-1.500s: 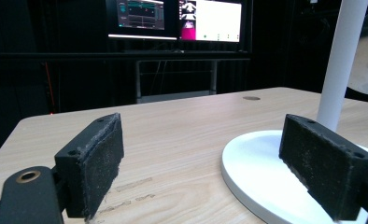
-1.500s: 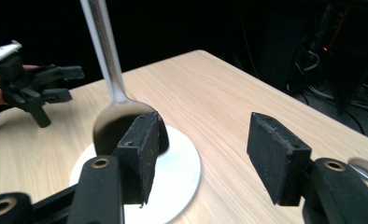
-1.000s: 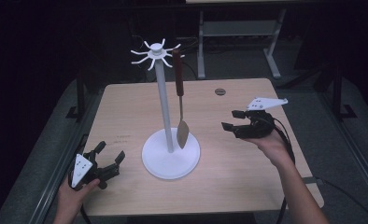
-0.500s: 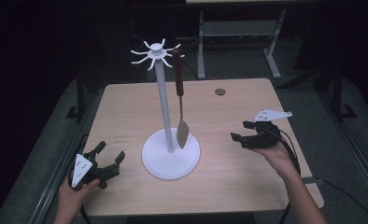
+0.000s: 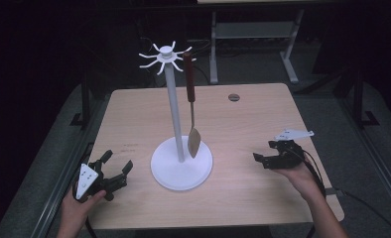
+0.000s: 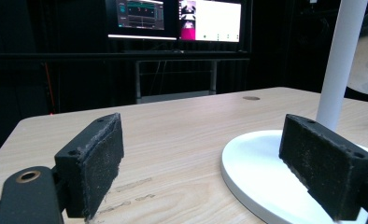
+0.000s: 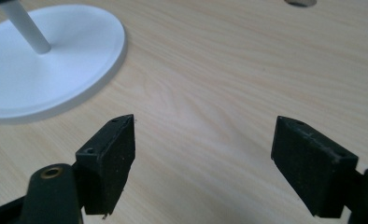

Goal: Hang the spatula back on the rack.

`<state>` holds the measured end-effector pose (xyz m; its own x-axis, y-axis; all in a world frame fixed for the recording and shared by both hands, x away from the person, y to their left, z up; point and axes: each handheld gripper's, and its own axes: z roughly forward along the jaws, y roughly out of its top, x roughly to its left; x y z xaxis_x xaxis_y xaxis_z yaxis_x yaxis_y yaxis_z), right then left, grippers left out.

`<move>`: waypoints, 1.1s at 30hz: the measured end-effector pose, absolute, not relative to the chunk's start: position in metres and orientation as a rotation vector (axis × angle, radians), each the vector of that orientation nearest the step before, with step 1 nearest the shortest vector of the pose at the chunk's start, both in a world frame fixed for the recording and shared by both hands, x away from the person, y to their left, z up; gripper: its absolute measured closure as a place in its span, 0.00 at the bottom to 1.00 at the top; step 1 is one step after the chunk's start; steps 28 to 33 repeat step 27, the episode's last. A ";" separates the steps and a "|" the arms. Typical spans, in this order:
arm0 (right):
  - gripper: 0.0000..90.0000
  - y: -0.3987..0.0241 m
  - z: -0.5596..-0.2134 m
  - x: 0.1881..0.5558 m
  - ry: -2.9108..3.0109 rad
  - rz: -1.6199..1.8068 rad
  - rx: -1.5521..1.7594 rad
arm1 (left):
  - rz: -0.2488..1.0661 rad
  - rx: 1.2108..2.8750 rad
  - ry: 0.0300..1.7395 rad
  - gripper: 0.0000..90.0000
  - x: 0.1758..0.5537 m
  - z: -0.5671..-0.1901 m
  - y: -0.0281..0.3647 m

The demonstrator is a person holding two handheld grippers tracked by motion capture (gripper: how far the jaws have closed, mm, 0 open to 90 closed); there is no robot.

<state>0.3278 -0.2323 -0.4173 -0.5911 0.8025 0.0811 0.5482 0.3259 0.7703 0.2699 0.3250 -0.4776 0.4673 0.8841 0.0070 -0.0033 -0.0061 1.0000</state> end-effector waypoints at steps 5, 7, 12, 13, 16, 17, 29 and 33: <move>0.23 -0.241 -0.429 0.321 2.287 1.105 1.244 | 0.849 1.405 0.840 0.15 0.270 -0.478 0.325; 0.22 -0.244 -0.434 0.319 2.290 1.086 1.261 | 0.850 1.404 0.839 0.15 0.270 -0.478 0.325; 0.23 -0.252 -0.444 0.314 2.282 1.071 1.289 | 0.851 1.404 0.840 0.15 0.270 -0.478 0.325; 0.23 -0.255 -0.446 0.313 2.279 1.067 1.296 | 0.850 1.403 0.840 0.15 0.270 -0.478 0.325; 0.23 -0.260 -0.450 0.312 2.272 1.061 1.316 | 0.850 1.404 0.840 0.15 0.270 -0.478 0.325; 0.23 -0.261 -0.451 0.312 2.269 1.061 1.313 | 0.850 1.405 0.839 0.15 0.270 -0.478 0.325; 0.22 -0.266 -0.456 0.312 2.271 1.039 1.344 | 0.849 1.402 0.838 0.15 0.270 -0.478 0.325; 0.22 -0.266 -0.456 0.312 2.271 1.039 1.344 | 0.849 1.402 0.838 0.15 0.270 -0.478 0.325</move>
